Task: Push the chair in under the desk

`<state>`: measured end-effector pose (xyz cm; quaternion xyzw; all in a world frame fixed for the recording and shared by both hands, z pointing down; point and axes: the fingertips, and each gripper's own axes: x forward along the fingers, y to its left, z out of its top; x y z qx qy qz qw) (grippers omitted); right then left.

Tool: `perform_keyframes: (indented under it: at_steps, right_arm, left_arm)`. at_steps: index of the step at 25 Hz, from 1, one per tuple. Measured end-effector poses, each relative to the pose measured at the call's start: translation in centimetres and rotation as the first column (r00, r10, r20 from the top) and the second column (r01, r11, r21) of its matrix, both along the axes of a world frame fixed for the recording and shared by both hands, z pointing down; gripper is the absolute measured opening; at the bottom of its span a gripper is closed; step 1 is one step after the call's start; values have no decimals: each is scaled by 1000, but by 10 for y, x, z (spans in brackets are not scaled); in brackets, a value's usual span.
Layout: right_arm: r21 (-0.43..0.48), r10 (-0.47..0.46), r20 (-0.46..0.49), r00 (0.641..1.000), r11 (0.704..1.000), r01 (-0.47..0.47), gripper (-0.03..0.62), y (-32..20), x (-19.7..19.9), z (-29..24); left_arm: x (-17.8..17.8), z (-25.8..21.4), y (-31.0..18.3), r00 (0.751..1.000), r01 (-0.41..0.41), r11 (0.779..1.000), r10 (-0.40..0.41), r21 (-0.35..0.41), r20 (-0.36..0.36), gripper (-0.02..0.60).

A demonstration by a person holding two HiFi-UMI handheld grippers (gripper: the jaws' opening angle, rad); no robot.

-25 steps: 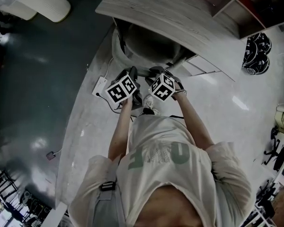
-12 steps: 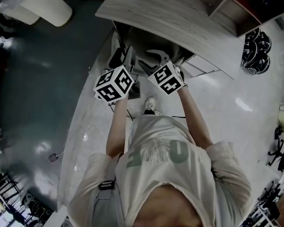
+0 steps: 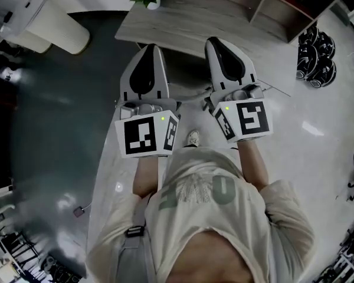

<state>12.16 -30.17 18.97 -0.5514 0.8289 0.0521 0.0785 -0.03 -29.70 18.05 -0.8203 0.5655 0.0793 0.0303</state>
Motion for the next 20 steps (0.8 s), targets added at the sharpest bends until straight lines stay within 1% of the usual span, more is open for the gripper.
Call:
perform_keyframes:
  at_steps: [2,5,7,8,10,11,14,17,20]
  right_arm:
    - [3,71,4,997,997,-71,28,11,21,-5]
    - [10,144,-25,989,990,-144,28,27,43,-2]
    - [24,176,-67,982,984,-175,21,32,51,3]
    - [28,188,-87,978,982,-186,20,33,55,5]
    - [20,197,-92,976,980,-196,20,34,60,9]
    - [13,193,-82,978,981,-193,20,35,61,10]
    - [23,180,-85,980,984,-178,20,37,59,6]
    - [53,176,-134,975,984,-170,20,37,53,5]
    - [60,178,-143,974,983,-171,18,36,47,3]
  left_arm:
    - [17,-11,9,998,-33,999,32,37,49,14]
    - [38,-13,20,993,-86,995,81,58,87,14]
    - [49,-13,25,990,-120,991,115,61,82,14]
    - [55,-12,26,988,-143,988,140,55,59,14]
    - [64,-11,27,983,-182,982,182,41,11,14]
    - [66,-12,27,982,-188,981,188,38,6,14]
    - [66,-14,27,983,-181,982,179,50,34,14]
    - [66,-14,27,983,-184,982,182,50,32,14]
    - [64,-15,25,983,-180,982,178,55,33,14]
